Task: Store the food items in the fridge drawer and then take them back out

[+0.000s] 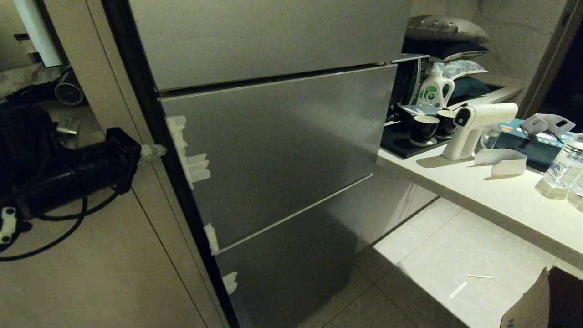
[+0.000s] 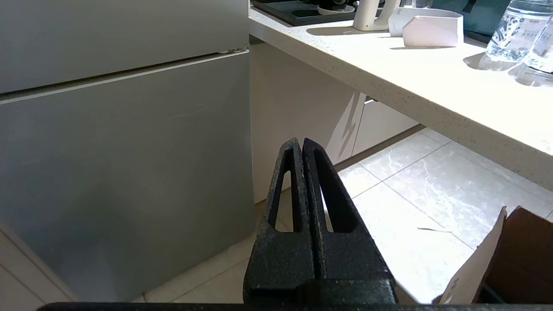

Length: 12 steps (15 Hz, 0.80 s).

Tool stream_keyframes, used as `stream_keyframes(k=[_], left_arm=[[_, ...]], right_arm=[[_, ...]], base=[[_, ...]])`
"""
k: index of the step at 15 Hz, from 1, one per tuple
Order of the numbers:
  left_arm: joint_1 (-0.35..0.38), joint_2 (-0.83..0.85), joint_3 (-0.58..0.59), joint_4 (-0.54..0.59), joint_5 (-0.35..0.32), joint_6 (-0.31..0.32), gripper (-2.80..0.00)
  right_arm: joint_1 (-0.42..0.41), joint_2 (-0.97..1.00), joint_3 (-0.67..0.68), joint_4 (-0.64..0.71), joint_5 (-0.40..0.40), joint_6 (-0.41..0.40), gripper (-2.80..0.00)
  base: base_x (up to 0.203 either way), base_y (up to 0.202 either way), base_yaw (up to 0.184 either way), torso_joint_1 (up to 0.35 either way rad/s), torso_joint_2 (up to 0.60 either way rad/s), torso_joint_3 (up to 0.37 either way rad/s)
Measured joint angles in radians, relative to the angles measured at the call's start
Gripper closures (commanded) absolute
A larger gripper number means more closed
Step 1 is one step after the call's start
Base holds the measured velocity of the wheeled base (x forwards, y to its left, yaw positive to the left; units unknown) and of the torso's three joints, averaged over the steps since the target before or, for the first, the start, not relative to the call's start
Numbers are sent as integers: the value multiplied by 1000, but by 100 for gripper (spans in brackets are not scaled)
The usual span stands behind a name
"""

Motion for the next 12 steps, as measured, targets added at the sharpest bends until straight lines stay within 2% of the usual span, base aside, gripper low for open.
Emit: stream_keyframes(k=[4, 9, 12], left_arm=[[0, -1, 9, 1, 0, -35, 0], [-21, 8, -6, 1, 0, -50, 0], [-65, 23, -27, 1, 2, -75, 0]], right_arm=[[0, 0, 0, 3, 3, -6, 0], [0, 0, 0, 4, 2, -17, 0], [-1, 0, 0, 3, 0, -8, 0]], base=[[0, 0, 0, 0, 0, 0], [0, 0, 0, 0, 0, 0], [0, 0, 0, 0, 0, 0]])
